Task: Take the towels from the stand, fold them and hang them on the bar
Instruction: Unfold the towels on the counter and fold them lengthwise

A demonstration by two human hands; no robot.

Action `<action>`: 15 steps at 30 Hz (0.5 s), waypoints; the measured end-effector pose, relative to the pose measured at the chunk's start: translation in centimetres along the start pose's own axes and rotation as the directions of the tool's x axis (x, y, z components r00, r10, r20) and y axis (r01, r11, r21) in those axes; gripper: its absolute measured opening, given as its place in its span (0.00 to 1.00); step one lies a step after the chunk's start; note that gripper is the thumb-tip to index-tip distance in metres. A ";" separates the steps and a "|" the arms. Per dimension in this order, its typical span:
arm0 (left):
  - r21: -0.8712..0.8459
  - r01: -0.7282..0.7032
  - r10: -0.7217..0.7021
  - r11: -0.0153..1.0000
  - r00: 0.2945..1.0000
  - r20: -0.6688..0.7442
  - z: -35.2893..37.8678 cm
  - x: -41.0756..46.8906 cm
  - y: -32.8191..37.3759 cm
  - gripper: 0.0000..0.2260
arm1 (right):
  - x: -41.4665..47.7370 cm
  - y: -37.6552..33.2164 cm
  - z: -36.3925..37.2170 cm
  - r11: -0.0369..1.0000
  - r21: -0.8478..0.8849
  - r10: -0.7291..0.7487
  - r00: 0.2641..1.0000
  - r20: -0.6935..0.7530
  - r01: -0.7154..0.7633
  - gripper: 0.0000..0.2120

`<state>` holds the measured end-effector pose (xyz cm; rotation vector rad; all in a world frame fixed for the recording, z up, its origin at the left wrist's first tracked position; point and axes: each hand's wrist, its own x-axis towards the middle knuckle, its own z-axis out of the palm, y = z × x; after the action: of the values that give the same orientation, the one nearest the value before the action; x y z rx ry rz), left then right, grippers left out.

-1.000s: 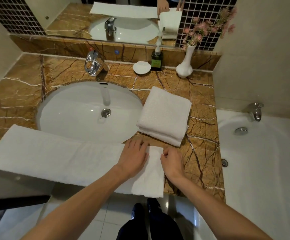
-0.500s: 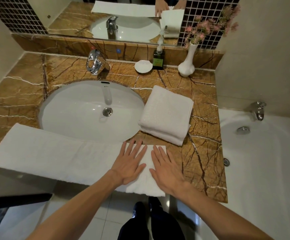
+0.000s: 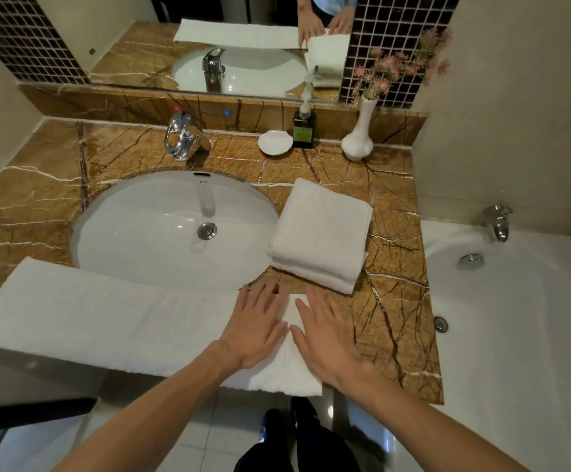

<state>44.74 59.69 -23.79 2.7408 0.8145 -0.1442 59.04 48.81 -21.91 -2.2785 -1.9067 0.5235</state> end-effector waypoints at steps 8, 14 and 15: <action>-0.520 0.290 -0.415 0.803 0.899 -0.140 -6.9 8.6 -0.5 0.25 | 5.1 3.6 -7.7 0.957 0.199 0.272 0.894 -0.356 -0.212 0.19; -0.482 0.293 -0.352 0.826 0.935 -0.035 -9.2 13.3 -1.1 0.20 | 8.8 8.1 -9.7 0.895 0.222 0.417 0.902 -0.111 -0.387 0.27; -0.477 0.291 -0.348 0.829 0.937 -0.033 -9.3 13.9 -1.2 0.19 | 9.3 8.7 -9.8 0.887 0.238 0.422 0.903 -0.075 -0.395 0.27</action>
<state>55.91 70.58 -17.56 2.1599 1.1685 0.1379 71.75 57.35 -17.21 -2.4993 -1.2381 0.5840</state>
